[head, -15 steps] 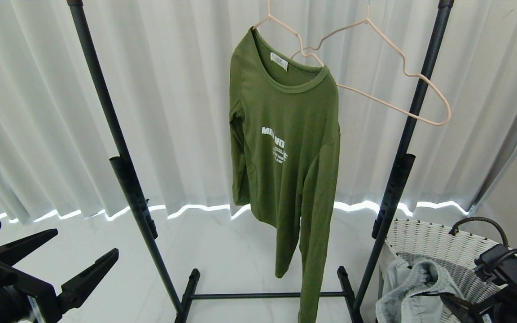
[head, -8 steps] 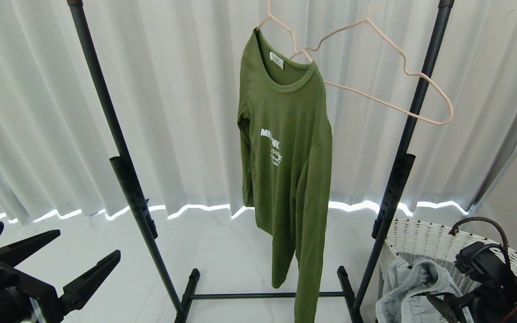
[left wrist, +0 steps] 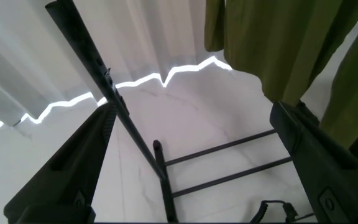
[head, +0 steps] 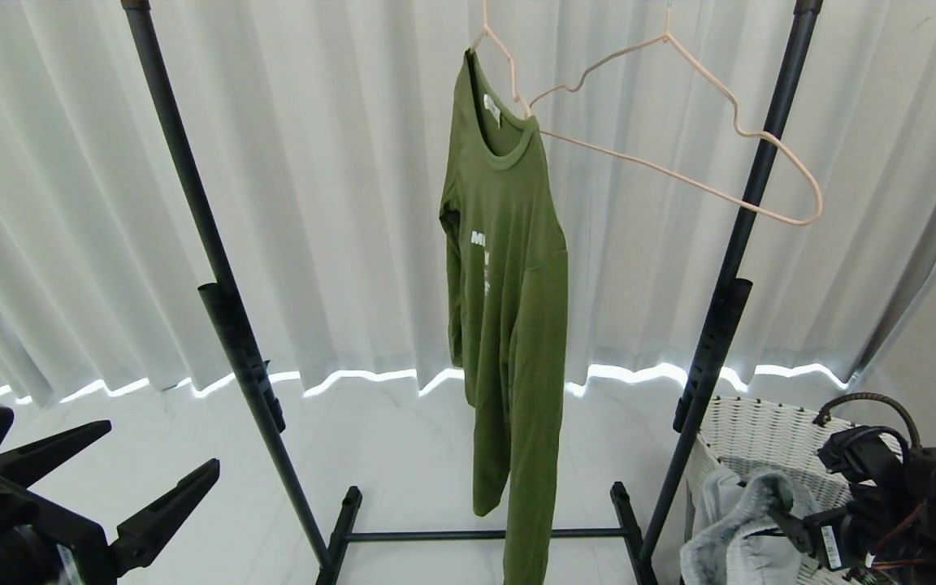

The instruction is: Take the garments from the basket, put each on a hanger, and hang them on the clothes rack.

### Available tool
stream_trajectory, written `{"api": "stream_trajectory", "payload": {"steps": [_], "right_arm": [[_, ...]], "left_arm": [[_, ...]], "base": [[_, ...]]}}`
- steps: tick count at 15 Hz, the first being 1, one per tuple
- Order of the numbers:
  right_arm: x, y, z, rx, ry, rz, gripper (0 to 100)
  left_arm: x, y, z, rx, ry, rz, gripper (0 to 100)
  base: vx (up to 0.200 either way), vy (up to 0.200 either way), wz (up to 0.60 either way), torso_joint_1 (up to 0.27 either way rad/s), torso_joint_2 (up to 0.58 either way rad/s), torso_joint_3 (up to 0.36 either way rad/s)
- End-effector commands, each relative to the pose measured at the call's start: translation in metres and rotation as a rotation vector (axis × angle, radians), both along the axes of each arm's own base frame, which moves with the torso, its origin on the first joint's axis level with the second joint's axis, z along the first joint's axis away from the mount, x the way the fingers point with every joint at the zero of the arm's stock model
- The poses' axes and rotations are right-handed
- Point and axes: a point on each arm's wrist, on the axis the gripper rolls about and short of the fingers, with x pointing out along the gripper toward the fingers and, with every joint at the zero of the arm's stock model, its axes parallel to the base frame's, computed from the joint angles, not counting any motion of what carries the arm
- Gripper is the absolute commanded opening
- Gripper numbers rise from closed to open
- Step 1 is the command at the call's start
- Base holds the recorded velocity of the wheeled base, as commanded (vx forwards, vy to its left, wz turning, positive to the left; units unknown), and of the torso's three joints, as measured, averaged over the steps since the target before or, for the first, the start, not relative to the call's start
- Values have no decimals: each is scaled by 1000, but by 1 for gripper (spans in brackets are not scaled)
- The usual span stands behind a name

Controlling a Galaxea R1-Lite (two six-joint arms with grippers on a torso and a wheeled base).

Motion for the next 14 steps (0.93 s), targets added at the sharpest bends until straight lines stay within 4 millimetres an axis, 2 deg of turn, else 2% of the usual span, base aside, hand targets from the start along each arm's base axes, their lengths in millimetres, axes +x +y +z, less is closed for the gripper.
{"api": "stream_trajectory", "payload": {"steps": [1, 6, 7, 9, 11, 13, 14], "right_arm": [[1, -4, -3, -1, 15, -17, 100], [6, -3, 2, -10, -51, -2, 100], [19, -3, 4, -78, -82, 35, 100], [30, -8, -2, -156, -63, 54, 100], [43, -6, -10, -166, 9, 64, 100], [61, -5, -2, -168, 34, 68, 100], [72, -1, 13, -169, 48, 78, 100]], "left_arm": [[0, 0, 0, 0, 1, 0, 100], [0, 0, 2, -1, -6, 0, 100], [-1, -1, 1, 14, -11, -11, 100], [-2, -1, -2, 24, -1, -20, 100], [-1, -3, -2, 24, 0, -41, 100], [-2, -3, -1, 23, -8, -41, 100], [-2, -3, 0, 23, -9, -41, 100]], "base": [[0, 0, 0, 0, 0, 0], [0, 0, 0, 0, 0, 0], [0, 0, 0, 0, 0, 0], [0, 0, 0, 0, 0, 0], [0, 0, 0, 0, 0, 0], [0, 0, 0, 0, 0, 0], [0, 0, 0, 0, 0, 0]]}}
